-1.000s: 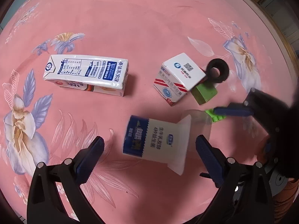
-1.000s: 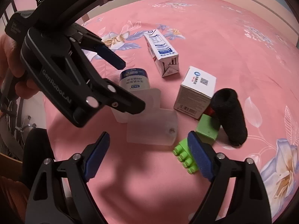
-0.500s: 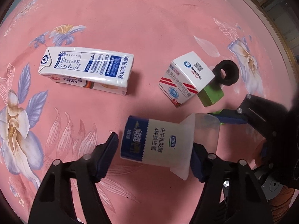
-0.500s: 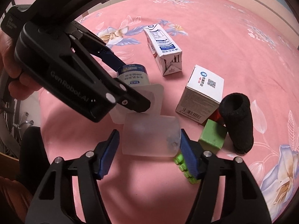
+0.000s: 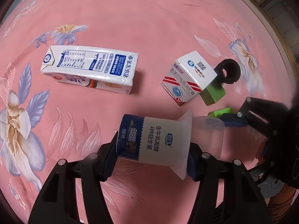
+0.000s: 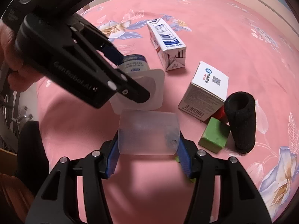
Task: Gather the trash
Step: 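Grasp the blue-labelled yogurt cup with left tool while right tool grasps the clear cup, then carry both cups over the trash bowl and open both tools to drop them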
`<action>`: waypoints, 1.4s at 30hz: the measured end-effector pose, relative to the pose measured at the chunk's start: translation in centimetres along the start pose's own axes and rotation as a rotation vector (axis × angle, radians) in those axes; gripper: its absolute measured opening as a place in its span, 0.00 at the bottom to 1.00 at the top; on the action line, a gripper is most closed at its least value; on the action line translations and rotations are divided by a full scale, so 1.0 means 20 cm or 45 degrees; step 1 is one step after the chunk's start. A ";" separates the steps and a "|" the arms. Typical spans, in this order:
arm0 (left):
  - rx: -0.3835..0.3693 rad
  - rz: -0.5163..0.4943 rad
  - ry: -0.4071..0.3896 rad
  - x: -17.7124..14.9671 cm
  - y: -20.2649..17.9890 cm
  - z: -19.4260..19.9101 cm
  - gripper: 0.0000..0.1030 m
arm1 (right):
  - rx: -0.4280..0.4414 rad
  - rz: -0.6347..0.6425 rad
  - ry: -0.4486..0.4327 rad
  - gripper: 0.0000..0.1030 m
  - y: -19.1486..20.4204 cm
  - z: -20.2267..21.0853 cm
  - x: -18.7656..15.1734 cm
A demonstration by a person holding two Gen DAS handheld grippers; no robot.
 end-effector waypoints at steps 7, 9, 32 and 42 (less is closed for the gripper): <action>0.041 -0.082 -0.030 -0.08 -0.03 0.07 0.61 | -0.044 0.093 0.014 0.54 0.09 0.10 -0.11; 0.047 -0.129 -0.049 -0.12 -0.07 0.11 0.61 | -0.052 0.115 0.008 0.54 0.11 0.14 -0.13; 0.173 -0.613 -0.101 -0.79 -0.52 0.21 0.60 | -0.117 0.336 0.022 0.54 0.60 0.43 -0.64; 0.212 -0.746 -0.063 -1.08 -0.63 0.08 0.60 | -0.094 0.424 0.062 0.54 0.83 0.42 -0.85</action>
Point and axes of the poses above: each gripper's, at about its wrist camera, not at the fingertips, and z roughly against the way its jaws point, y to its left, x to its top, the point moved 8 cm from there along -z, roughly the way its jaws point, and after that the axes turned 14 degrees about y, right-handed, at the moved point
